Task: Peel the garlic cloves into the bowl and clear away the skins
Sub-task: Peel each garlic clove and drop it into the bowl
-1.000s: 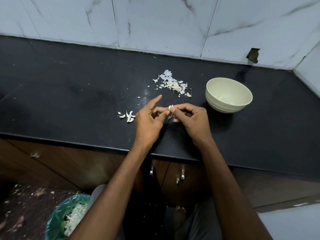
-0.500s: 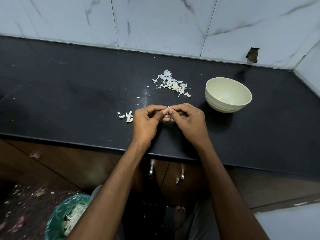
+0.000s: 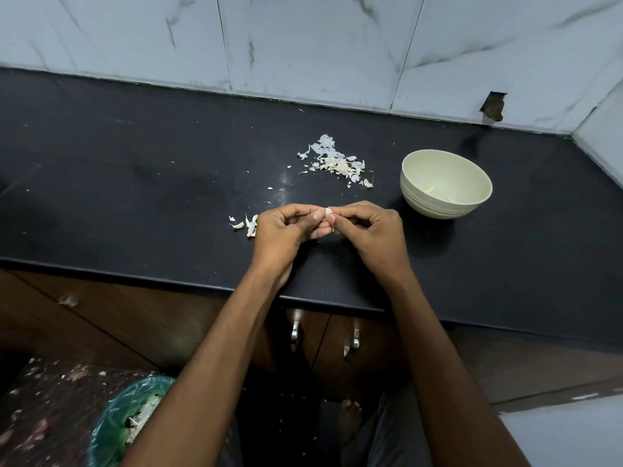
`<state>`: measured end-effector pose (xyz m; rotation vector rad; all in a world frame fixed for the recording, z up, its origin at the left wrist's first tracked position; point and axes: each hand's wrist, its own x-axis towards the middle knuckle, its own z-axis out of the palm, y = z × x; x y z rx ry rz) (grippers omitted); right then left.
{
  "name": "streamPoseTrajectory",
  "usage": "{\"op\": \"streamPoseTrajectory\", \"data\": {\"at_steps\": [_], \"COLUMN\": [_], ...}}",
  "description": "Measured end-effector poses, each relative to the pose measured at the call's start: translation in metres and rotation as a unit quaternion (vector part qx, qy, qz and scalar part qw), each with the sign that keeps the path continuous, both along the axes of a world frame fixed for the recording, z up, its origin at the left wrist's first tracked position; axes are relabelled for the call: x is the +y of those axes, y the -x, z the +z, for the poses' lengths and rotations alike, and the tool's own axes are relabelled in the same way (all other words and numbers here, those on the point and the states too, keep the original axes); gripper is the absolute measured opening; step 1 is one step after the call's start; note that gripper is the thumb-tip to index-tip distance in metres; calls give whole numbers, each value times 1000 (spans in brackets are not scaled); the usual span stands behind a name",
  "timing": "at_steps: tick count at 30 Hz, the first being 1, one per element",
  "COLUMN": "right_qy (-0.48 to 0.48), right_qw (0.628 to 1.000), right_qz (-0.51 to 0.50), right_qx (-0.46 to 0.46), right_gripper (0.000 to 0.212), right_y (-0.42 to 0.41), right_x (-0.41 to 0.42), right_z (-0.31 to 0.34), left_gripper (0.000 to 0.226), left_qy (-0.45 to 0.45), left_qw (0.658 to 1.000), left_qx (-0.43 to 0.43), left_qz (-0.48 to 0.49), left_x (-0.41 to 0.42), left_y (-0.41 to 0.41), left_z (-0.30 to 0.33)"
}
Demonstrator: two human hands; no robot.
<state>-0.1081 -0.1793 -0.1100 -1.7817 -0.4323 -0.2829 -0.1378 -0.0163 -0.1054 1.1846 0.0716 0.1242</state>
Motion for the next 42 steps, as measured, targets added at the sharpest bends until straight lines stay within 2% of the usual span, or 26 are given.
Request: {"op": "streamPoseTrajectory", "data": {"at_steps": [4,17,25,33,37,42], "right_qy": [-2,-80,-97,-107,-99,-132], "right_qw": [1000,994,991,988,989,982], "right_qz": [1,23,35,51,57,72], "right_qx": [1,69,90,95,90,114], "right_gripper": [14,12,10,14,10,8], "right_y": [-1,-2,-2,0,1,1], "right_x": [-1,0,1,1,1,-1], "right_z": [0,1,0,1,2,6], "left_gripper": [12,12,18,10,9,11], "left_qy": [4,18,6,-20,-47,-54], "left_qw": [1000,999,1000,1000,999,998], "left_qx": [6,3,4,-4,-3,-7], "left_qz": [-15,-41,-28,-14,-10,-27], "left_x": [2,1,0,0,0,0], "left_y": [0,2,0,-1,-3,-2], "left_z": [0,3,1,1,0,3]}}
